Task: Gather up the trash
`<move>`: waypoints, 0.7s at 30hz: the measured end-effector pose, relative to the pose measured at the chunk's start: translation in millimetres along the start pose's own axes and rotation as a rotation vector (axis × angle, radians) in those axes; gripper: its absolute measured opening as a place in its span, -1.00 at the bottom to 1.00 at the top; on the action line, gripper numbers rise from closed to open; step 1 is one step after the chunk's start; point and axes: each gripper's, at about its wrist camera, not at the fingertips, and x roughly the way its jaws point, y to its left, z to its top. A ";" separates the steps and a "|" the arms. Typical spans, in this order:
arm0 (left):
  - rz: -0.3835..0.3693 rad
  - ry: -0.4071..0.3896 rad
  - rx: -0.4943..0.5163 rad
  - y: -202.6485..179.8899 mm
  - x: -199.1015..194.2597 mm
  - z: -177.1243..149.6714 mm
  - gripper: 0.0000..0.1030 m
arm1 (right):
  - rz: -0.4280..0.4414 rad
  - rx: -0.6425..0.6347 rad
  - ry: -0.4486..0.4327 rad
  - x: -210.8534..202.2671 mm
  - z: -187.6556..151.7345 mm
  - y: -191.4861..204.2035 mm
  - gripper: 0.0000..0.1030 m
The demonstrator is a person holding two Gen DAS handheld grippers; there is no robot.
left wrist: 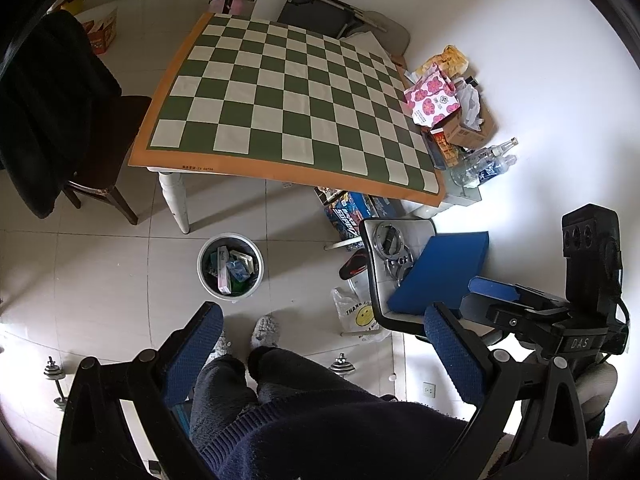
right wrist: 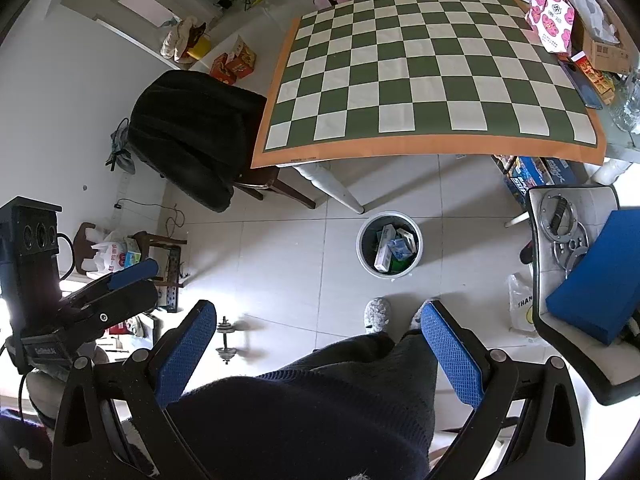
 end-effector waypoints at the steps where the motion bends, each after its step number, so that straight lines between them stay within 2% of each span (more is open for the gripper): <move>1: -0.003 0.000 -0.002 -1.0 0.0 -0.1 1.00 | 0.002 0.000 0.000 0.1 -0.3 0.0 1.00; 21: -0.007 -0.003 0.000 7.9 -4.9 4.7 1.00 | 0.002 0.010 -0.003 7.1 3.8 4.5 1.00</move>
